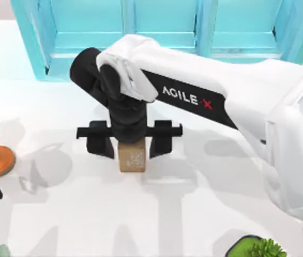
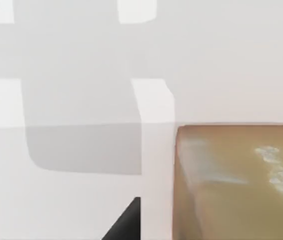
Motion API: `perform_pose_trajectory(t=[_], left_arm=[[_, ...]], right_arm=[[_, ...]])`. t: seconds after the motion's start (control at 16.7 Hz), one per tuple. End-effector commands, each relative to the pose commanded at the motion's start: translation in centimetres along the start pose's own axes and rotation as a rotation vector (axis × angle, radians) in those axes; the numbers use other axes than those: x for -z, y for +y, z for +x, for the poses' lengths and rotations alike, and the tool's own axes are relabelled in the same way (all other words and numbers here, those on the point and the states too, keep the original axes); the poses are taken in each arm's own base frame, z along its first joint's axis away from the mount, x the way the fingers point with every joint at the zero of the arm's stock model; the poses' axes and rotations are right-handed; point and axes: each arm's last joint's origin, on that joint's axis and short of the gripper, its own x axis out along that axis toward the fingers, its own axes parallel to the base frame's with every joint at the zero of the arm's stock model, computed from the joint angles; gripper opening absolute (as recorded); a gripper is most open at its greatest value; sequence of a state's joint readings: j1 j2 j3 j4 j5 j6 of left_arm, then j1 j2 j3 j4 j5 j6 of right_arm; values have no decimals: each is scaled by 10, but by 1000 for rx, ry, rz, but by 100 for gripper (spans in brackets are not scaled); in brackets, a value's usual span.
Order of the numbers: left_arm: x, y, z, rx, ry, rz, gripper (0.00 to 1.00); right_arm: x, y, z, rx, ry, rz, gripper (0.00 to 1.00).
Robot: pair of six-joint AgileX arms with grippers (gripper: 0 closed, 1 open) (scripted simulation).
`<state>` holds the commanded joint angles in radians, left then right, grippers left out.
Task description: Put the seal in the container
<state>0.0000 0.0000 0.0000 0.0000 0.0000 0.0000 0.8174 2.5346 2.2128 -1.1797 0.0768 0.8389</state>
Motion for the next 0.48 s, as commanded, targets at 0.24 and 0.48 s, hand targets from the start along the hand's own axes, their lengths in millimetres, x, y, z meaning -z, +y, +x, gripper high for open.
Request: perform_pose_trajectory(t=[0.24,0.48], left_arm=[[0,0,0,0,0,0,100],[0,0,0,0,0,0,100]], right_arm=[[0,0,0,0,0,0,25],[0,0,0,0,0,0,0]])
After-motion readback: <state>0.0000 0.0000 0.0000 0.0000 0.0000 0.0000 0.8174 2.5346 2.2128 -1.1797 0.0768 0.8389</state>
